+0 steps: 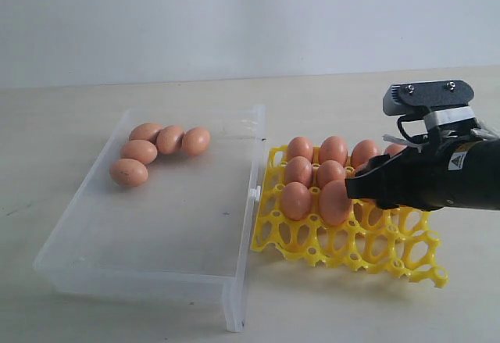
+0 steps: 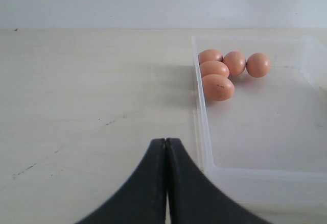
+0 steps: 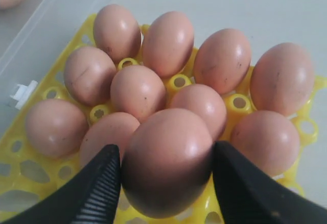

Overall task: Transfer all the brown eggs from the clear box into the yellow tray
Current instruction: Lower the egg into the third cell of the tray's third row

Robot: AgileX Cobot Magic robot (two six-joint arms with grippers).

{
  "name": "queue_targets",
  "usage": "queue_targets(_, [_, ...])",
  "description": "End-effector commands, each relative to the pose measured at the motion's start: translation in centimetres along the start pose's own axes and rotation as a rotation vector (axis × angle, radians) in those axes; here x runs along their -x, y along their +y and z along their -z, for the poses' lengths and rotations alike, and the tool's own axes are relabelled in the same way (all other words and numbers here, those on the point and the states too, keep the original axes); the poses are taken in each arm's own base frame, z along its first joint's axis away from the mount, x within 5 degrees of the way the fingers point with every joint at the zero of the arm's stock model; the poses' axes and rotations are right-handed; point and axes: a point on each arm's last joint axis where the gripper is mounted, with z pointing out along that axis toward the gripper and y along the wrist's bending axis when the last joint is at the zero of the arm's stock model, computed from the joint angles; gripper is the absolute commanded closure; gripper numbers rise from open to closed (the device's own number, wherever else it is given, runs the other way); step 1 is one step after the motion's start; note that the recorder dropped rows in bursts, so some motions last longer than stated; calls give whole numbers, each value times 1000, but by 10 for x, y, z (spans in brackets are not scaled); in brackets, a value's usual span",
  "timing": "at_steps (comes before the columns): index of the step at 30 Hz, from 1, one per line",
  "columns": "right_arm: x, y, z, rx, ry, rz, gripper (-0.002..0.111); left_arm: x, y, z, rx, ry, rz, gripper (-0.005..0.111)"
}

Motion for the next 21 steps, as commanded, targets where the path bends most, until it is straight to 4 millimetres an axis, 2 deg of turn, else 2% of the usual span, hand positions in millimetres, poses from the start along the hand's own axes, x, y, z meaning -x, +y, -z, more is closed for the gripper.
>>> queue_targets(1, [-3,-2,-6,-9,6,5,108,2,0,1,0,-14,0,107])
queue_targets(21, [-10,-4,-21,-20,33,4,108,2,0,1,0,-14,0,107])
